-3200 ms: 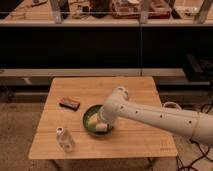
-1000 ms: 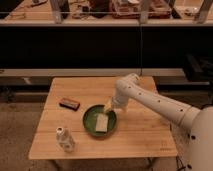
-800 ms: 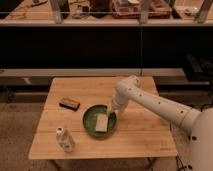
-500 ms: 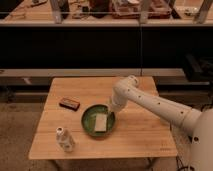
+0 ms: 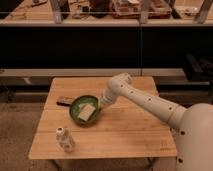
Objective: Drag the ceramic bowl in a circle
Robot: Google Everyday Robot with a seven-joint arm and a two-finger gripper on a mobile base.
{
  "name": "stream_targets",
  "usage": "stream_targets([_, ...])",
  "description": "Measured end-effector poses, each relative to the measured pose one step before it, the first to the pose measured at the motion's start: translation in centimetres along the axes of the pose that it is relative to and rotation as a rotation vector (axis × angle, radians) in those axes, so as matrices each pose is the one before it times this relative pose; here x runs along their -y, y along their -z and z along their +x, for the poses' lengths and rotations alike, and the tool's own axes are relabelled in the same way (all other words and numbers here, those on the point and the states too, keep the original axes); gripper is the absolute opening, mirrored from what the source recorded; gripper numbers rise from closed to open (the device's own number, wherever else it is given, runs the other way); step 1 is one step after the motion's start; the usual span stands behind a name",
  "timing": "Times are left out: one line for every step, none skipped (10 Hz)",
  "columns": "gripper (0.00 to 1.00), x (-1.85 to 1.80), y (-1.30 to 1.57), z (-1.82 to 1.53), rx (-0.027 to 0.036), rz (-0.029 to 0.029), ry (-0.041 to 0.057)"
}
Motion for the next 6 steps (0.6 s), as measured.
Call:
stream_targets([0.0, -0.605, -0.686, 0.736, 0.00399, 0.01331, -0.04704])
stream_targets([0.0, -1.502, -0.409, 0.772, -0.00168, -0.0127, -0.04817])
stream_targets([0.0, -1.785, 0.473, 0.715, -0.01346, -0.02361, -0.04134])
stream_targets([0.0, -1.75, 1.003, 0.545, -0.0238, -0.02802, -0.03132])
stream_targets([0.0, -1.634, 1.111, 0.412, -0.02904, -0.0289, -0.02091])
stream_targets([0.0, -1.997, 2.378, 0.33, -0.06022, -0.04037, -0.01632])
